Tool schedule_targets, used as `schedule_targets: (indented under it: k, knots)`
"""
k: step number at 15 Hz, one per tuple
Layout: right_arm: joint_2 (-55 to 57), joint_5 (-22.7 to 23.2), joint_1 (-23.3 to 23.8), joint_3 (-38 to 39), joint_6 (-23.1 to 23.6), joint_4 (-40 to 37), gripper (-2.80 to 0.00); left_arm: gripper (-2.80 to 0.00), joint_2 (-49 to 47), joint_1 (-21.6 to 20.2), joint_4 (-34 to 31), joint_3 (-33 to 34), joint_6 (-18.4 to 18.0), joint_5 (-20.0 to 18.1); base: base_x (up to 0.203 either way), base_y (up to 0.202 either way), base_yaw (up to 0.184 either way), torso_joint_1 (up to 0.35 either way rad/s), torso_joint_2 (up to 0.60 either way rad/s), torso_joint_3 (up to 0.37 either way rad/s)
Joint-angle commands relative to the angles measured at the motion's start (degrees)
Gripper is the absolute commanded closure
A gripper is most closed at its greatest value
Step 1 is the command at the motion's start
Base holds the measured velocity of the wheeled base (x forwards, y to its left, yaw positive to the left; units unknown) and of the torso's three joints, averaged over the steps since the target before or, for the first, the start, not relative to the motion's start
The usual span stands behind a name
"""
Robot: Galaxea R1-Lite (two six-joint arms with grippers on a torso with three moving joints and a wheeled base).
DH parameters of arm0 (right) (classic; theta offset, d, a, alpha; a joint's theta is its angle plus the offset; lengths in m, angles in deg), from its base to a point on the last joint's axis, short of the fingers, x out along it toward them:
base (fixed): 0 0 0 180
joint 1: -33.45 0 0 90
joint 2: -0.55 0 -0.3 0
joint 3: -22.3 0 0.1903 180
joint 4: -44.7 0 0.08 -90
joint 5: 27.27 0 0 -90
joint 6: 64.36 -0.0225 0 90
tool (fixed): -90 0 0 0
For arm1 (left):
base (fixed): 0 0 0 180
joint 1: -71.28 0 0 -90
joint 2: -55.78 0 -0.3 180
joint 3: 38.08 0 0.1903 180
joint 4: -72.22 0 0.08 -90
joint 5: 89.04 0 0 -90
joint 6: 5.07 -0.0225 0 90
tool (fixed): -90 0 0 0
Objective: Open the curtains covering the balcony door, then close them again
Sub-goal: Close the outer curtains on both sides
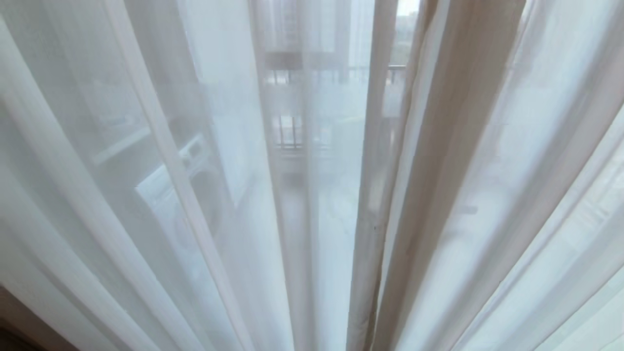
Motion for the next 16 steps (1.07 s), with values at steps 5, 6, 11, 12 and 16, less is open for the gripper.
schedule_targets:
  k: [5, 6, 11, 12, 16]
  knots:
    - [-0.02, 0.05, -0.01, 0.00, 0.05, 0.01, 0.00, 0.00, 0.02, 0.00, 0.06, 0.01, -0.01, 0.03, 0.000, 0.192, 0.001, 0.003, 0.00, 0.003]
    - [-0.02, 0.05, -0.01, 0.00, 0.05, 0.01, 0.00, 0.00, 0.02, 0.00, 0.06, 0.01, -0.01, 0.03, 0.000, 0.195, 0.003, 0.002, 0.00, 0.002]
    - [-0.02, 0.05, -0.01, 0.00, 0.05, 0.01, 0.00, 0.00, 0.02, 0.00, 0.06, 0.01, 0.08, 0.03, 0.000, 0.193, 0.002, 0.002, 0.00, 0.004]
    - [-0.02, 0.05, -0.01, 0.00, 0.08, -0.05, 0.00, 0.00, 0.02, 0.00, 0.06, 0.01, 0.32, 0.03, 0.000, 0.196, 0.002, 0.003, 0.00, 0.006]
    - [-0.02, 0.05, -0.01, 0.00, 0.05, -0.05, 0.00, 0.00, 0.02, 0.00, 0.06, 0.01, 0.34, 0.03, 0.000, 0.193, 0.002, -0.001, 0.00, 0.002]
